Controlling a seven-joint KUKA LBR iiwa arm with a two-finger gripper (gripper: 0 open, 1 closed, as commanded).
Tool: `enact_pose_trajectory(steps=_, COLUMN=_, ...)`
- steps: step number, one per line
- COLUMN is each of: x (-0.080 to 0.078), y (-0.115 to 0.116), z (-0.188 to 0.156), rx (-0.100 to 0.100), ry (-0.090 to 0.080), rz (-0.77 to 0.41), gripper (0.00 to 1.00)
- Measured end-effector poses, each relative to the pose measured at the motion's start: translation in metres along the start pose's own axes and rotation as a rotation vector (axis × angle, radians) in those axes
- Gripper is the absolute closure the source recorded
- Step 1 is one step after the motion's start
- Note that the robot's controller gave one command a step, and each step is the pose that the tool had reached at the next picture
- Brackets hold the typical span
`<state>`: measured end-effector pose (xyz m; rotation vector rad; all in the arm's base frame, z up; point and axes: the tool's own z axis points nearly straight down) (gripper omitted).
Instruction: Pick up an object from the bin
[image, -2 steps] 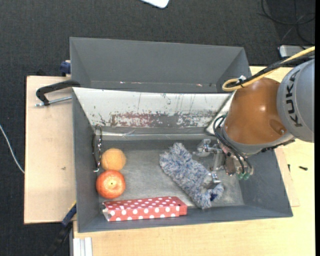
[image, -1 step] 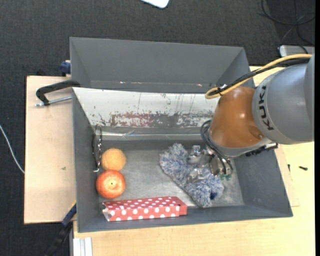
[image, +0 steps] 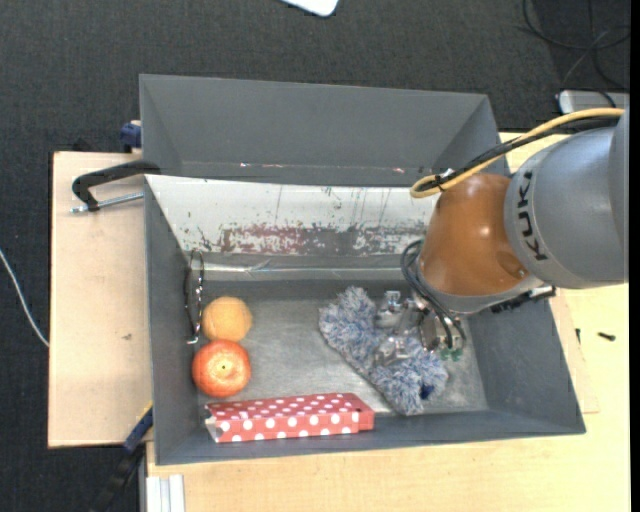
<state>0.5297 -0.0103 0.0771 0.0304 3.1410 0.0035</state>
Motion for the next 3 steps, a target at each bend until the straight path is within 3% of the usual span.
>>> enact_pose_trajectory(steps=1, x=0.006, y=-0.002, z=-0.041, rx=0.001, ry=0.000, rz=-0.006, gripper=1.00)
enact_pose_trajectory(steps=2, x=-0.003, y=-0.007, z=-0.109, rx=0.001, ry=-0.001, rz=0.001, gripper=1.00)
enact_pose_trajectory(steps=3, x=0.002, y=-0.030, z=-0.155, rx=0.002, ry=-0.008, rz=0.001, gripper=1.00)
